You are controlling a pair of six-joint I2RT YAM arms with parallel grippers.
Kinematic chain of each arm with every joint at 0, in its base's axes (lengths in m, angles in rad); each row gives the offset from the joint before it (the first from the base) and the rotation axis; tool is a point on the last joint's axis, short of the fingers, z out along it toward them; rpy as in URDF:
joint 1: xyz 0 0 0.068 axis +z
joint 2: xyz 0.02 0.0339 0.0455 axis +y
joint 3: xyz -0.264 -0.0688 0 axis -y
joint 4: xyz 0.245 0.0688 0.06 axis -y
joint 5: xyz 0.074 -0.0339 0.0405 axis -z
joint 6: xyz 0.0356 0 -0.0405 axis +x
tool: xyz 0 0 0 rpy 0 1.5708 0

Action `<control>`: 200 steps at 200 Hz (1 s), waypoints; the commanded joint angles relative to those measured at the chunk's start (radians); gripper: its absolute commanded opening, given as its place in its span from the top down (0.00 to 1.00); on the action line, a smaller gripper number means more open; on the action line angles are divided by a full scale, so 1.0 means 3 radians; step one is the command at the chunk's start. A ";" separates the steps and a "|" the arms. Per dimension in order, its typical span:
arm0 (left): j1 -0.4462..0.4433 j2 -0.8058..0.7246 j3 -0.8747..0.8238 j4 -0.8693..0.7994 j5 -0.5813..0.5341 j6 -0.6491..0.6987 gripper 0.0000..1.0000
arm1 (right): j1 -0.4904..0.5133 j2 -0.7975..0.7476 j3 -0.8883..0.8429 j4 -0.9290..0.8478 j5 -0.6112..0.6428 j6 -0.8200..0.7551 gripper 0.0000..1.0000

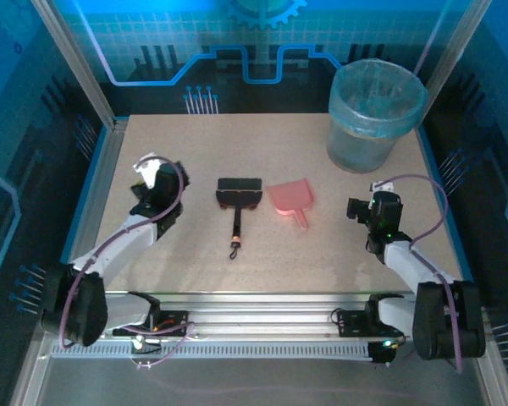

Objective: Sweep away the paper scraps from the table

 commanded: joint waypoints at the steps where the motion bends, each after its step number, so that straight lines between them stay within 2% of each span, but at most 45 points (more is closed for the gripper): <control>1: 0.0402 0.0154 -0.0215 0.0376 0.0008 0.0220 0.01 | -0.0058 0.0184 0.0086 0.0360 -0.0186 -0.0170 0.00; 20: 0.0593 0.0215 -0.0448 0.0575 -0.0018 0.0295 0.01 | -0.0017 0.0327 0.0119 0.0563 -0.0312 -0.0249 0.00; 31: 0.0603 0.0253 -0.0560 0.0833 -0.0022 0.0447 0.01 | -0.0003 0.0414 0.0117 0.0757 -0.0325 -0.0259 0.00; 45: 0.0604 0.0354 -0.0557 0.0901 0.0005 0.0611 0.01 | 0.0015 0.0543 0.0139 0.0965 -0.0381 -0.0304 0.00; 57: 0.0615 0.0441 -0.0622 0.1085 0.0002 0.0705 0.01 | 0.0017 0.0664 0.0286 0.0833 -0.0483 -0.0335 0.00; 79: 0.0675 0.0483 -0.0609 0.1176 0.0226 0.0769 0.01 | 0.0054 0.0773 0.0403 0.0728 -0.0828 -0.0484 0.00; 91: 0.0674 0.0474 -0.0636 0.1233 0.0321 0.0830 0.01 | 0.0107 0.0698 0.0234 0.1004 -0.0902 -0.0486 0.00; 109: 0.0675 0.0396 -0.0759 0.1417 0.0627 0.0944 0.01 | 0.0187 0.0716 -0.0064 0.1667 -0.0840 -0.0472 0.00; 134: 0.0680 0.0371 -0.0893 0.1780 0.0951 0.1047 0.01 | 0.0347 0.1078 0.0024 0.1809 -0.0817 -0.0677 0.00; 149: 0.0675 0.0332 -0.0864 0.1624 0.1247 0.1116 0.01 | 0.0347 0.1046 -0.0066 0.1931 -0.0725 -0.0625 0.00; 163: 0.0665 0.0242 -0.0865 0.1389 0.1166 0.1144 0.01 | 0.0366 0.1074 -0.0101 0.2011 -0.0681 -0.0629 0.00; 179: 0.0677 0.0075 -0.0998 0.1416 0.0874 0.1102 0.01 | 0.0355 0.1126 -0.0022 0.1921 -0.0558 -0.0566 0.00; 200: 0.0695 -0.0023 -0.1045 0.1400 0.0996 0.1134 0.01 | 0.0354 0.1136 -0.0007 0.1910 -0.0485 -0.0532 0.00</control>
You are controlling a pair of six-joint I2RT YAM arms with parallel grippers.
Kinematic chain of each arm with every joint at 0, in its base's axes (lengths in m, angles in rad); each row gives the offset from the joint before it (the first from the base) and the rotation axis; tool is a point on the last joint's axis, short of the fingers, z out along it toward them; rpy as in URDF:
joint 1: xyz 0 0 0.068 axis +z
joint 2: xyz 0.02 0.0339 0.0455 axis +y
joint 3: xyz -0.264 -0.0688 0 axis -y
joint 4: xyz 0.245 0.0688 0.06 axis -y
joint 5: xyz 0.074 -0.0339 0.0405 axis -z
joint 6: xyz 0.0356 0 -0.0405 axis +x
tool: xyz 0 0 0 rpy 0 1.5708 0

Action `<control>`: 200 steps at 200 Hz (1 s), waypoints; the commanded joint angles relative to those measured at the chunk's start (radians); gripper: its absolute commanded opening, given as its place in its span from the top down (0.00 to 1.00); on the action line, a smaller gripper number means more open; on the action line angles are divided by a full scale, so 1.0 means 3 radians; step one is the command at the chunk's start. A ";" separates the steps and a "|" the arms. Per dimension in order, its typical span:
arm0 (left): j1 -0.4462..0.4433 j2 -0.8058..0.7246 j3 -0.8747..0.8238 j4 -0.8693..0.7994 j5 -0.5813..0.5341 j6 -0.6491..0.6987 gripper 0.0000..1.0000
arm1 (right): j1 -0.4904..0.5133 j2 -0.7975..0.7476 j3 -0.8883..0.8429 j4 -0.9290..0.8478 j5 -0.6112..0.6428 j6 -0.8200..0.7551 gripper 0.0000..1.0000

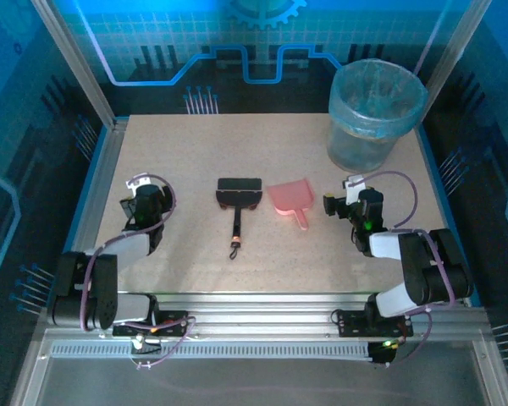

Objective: Sweep away the paper scraps from the table

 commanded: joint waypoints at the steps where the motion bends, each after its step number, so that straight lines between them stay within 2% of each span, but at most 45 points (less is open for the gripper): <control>1: 0.0043 -0.0146 -0.0083 -0.0009 0.0054 0.0095 0.01 | 0.0019 0.0047 0.0061 0.0185 0.0168 0.0019 0.00; 14: 0.0052 -0.0114 -0.0120 0.0184 0.0088 0.0107 0.01 | 0.0018 0.0047 0.0060 0.0189 0.0173 0.0016 0.00; 36: 0.0054 -0.0026 -0.0225 0.0607 0.0549 0.0219 0.01 | 0.0018 0.0047 0.0065 0.0179 0.0170 0.0016 0.00; 58: 0.0055 0.0179 -0.0166 0.0840 0.0654 0.0157 0.01 | 0.0013 0.0050 0.0075 0.0163 0.0150 0.0023 0.00; 70: 0.0038 0.0387 -0.0157 0.1111 0.0834 0.0214 0.01 | 0.0009 0.0052 0.0075 0.0163 0.0148 0.0019 0.00; 102: -0.0165 0.0842 -0.0226 0.1719 0.0823 0.0500 0.01 | 0.0004 0.0052 0.0075 0.0158 0.0139 0.0023 0.00; 137: -0.0252 0.0844 -0.0264 0.1771 0.0652 0.0519 0.01 | -0.0001 0.0052 0.0089 0.0141 0.0131 0.0026 0.00; 157: -0.0077 0.0813 -0.0201 0.1586 0.0853 0.0357 0.01 | -0.0114 0.0057 0.0132 0.0055 -0.0023 0.0106 0.00; 200: -0.0131 0.0826 -0.0213 0.1644 0.0779 0.0417 0.01 | -0.0122 0.0055 0.0127 0.0056 -0.0028 0.0109 0.00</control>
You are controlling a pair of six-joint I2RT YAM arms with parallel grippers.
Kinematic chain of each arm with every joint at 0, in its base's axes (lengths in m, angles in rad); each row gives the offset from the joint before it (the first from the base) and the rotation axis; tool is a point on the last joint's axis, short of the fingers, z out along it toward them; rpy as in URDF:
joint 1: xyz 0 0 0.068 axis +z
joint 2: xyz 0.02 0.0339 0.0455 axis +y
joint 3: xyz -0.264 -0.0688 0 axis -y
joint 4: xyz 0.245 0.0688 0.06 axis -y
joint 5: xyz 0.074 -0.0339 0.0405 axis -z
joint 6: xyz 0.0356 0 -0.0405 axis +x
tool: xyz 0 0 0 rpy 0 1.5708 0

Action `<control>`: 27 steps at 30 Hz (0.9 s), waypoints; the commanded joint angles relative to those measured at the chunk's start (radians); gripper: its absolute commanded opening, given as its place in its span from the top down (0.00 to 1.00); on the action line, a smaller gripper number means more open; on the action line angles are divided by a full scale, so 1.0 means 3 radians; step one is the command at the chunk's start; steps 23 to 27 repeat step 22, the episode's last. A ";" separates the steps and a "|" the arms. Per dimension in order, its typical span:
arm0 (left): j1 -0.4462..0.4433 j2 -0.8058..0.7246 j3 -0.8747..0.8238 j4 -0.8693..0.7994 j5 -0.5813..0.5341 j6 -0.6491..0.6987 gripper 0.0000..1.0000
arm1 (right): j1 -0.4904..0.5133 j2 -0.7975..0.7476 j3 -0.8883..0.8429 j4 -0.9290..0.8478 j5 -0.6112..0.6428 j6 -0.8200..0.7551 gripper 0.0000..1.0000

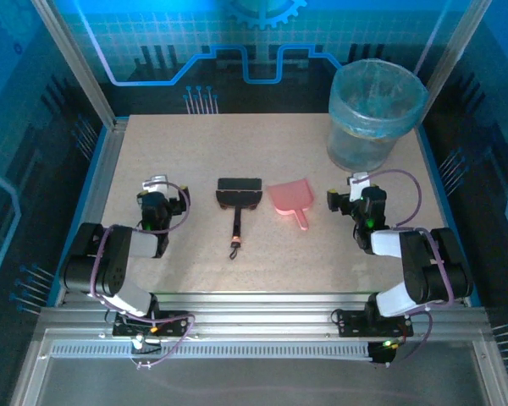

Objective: Sweep away the paper scraps from the table

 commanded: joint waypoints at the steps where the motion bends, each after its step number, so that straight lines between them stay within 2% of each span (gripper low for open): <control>1: -0.0034 -0.0002 0.0034 0.0129 0.0031 0.0015 0.01 | -0.0022 0.0036 0.0058 0.0047 -0.0032 0.0040 0.00; 27: 0.0009 -0.0007 0.0038 0.0104 0.0135 -0.0005 0.01 | -0.0008 0.0037 0.0063 0.0042 -0.0029 0.0030 0.00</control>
